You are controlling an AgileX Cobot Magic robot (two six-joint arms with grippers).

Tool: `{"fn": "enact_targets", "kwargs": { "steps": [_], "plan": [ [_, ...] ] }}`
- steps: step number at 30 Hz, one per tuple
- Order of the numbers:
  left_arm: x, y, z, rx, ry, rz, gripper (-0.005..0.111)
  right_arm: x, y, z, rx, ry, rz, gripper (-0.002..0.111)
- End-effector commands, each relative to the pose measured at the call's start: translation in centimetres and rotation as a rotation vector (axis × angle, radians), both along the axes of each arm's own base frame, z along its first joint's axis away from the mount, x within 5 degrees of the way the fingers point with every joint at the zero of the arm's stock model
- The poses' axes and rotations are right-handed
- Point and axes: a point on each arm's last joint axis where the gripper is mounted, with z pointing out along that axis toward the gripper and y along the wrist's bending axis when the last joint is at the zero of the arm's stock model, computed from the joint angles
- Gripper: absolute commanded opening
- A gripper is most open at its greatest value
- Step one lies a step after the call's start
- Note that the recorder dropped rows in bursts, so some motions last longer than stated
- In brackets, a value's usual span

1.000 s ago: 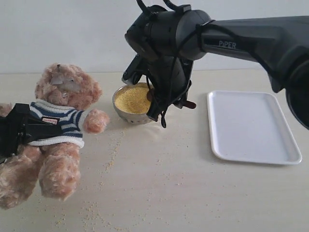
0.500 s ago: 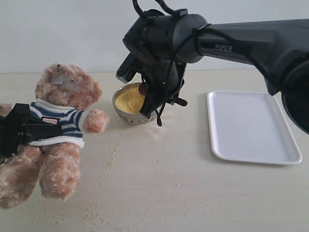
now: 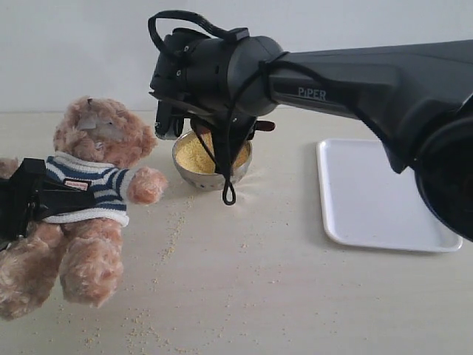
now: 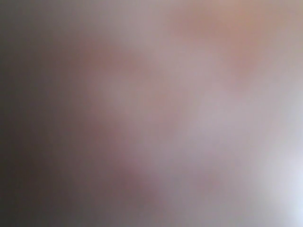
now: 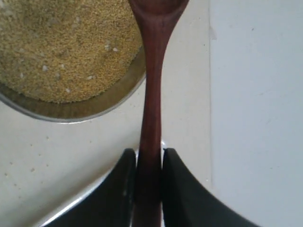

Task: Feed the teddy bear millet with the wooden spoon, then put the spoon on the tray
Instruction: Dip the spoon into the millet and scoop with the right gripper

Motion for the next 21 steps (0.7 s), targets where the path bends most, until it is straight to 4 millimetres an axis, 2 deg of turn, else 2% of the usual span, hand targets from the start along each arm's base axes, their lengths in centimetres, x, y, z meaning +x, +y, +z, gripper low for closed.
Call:
{"fn": "enact_targets", "kwargs": {
  "steps": [1, 7, 9, 14, 21],
  "plan": [
    [0.1, -0.3, 0.2, -0.021, -0.012, -0.015, 0.005, -0.1, -0.4, 0.3, -0.098, 0.000, 0.028, 0.000],
    [0.1, -0.3, 0.2, -0.021, -0.012, -0.015, 0.005, -0.1, -0.3, 0.1, -0.120, 0.024, 0.060, 0.000],
    [0.1, -0.3, 0.2, -0.021, -0.012, -0.015, 0.005, -0.1, -0.3, -0.3, -0.133, 0.036, 0.064, 0.000],
    [0.1, -0.3, 0.2, -0.021, -0.012, -0.015, 0.005, 0.1, -0.2, -3.0, -0.180, 0.073, 0.039, 0.000],
    [0.2, -0.3, 0.3, -0.029, -0.014, -0.002, 0.005, 0.3, -0.1, -3.5, -0.172, 0.061, 0.020, 0.000]
  ]
}}
